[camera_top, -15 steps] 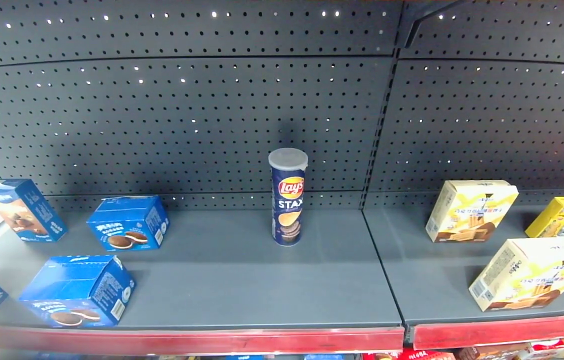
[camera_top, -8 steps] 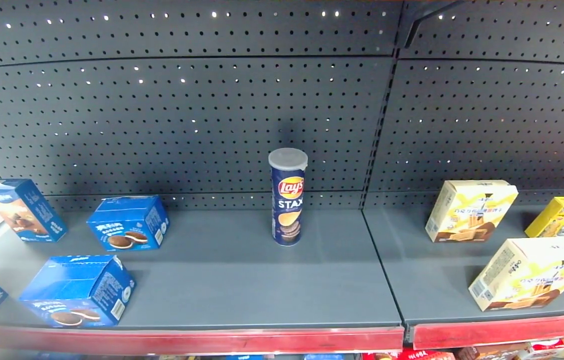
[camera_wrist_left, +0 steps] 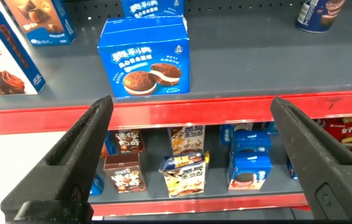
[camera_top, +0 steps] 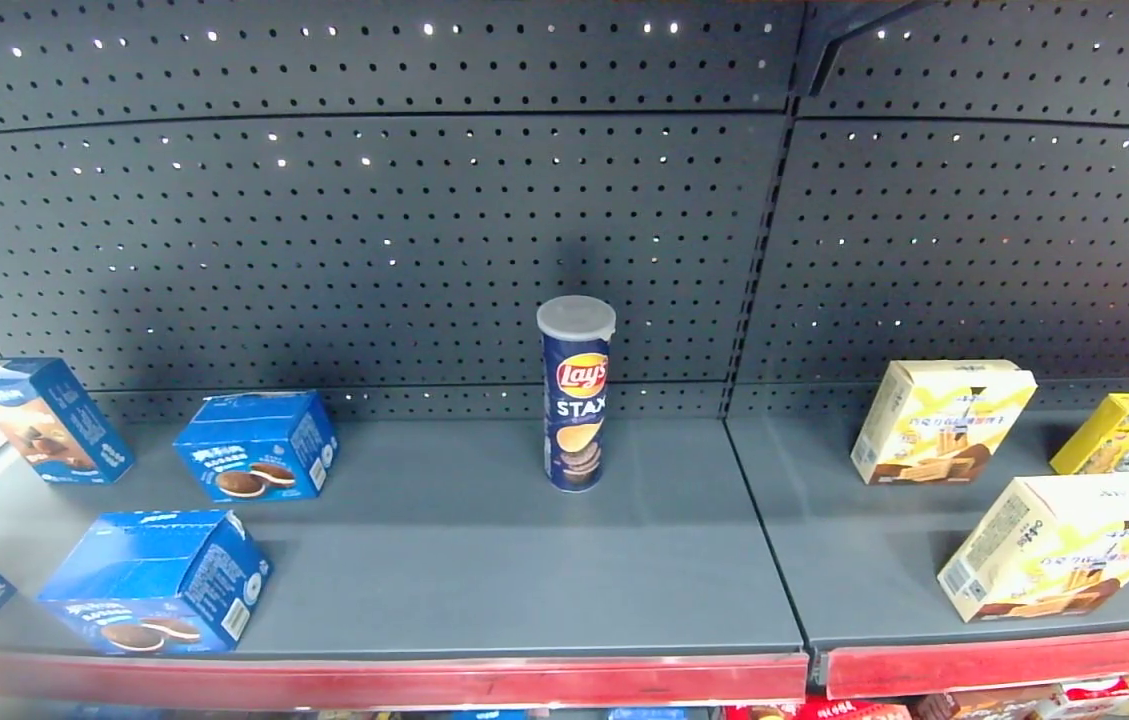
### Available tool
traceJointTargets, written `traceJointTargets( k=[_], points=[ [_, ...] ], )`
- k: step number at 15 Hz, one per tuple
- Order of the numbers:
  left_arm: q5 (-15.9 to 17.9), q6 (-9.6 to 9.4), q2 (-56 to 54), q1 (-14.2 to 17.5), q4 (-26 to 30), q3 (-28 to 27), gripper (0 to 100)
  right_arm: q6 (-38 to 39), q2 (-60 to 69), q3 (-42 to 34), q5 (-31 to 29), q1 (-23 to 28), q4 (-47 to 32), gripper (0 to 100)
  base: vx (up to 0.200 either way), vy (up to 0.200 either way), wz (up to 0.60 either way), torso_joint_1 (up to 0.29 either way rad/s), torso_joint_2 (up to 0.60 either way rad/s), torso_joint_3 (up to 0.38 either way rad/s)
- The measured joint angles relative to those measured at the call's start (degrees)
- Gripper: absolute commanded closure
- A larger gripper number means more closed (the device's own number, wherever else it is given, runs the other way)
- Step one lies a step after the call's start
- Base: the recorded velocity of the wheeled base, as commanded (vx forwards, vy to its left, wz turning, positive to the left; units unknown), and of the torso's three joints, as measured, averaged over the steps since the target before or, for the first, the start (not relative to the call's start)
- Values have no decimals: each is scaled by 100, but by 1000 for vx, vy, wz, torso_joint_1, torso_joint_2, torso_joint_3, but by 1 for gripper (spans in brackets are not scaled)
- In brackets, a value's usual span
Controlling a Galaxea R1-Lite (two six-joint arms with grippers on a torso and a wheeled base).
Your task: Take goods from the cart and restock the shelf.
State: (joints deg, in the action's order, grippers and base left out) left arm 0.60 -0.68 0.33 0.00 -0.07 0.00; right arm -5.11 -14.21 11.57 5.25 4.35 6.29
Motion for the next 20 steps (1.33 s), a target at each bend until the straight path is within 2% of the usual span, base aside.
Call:
traceJointTargets(
  k=[5, 7, 8, 10, 11, 13, 15, 16, 18, 20],
  points=[
    [16, -11, 71, -11, 7, -10, 0, -72, 107, 33, -15, 44, -551, 100, 0, 0, 0, 0, 0, 0],
    [85, -11, 372, -24, 56, -330, 0, -154, 135, 48, -24, 55, -640, 100, 0, 0, 0, 0, 0, 0],
    [139, -44, 636, -40, 188, -675, 0, -187, 162, 46, -26, 63, -683, 100, 0, 0, 0, 0, 0, 0],
    [307, -290, 1389, -85, 688, -1865, 0, -422, 262, 52, -26, 63, -1075, 100, 0, 0, 0, 0, 0, 0],
    [536, -438, 1858, -137, 907, -2448, 0, -494, 324, 99, -24, 63, -1154, 100, 0, 0, 0, 0, 0, 0],
    [980, -635, 2717, -283, 1054, -3224, 0, -523, 451, 107, -20, 110, -1320, 100, 0, 0, 0, 0, 0, 0],
    [1174, -703, 3504, -617, 1109, -3779, 0, -525, 540, 105, -20, 155, -1381, 100, 0, 0, 0, 0, 0, 0],
    [1218, -725, 3914, -897, 1102, -3991, 0, -523, 557, 118, -20, 160, -1387, 100, 0, 0, 0, 0, 0, 0],
    [1457, -774, 4653, -1308, 735, -4214, 0, -525, 579, 130, -22, 166, -1379, 100, 0, 0, 0, 0, 0, 0],
    [1946, -790, 5414, -1498, -216, -4197, 0, -525, 617, 146, -26, 201, -1386, 100, 0, 0, 0, 0, 0, 0]
  ],
)
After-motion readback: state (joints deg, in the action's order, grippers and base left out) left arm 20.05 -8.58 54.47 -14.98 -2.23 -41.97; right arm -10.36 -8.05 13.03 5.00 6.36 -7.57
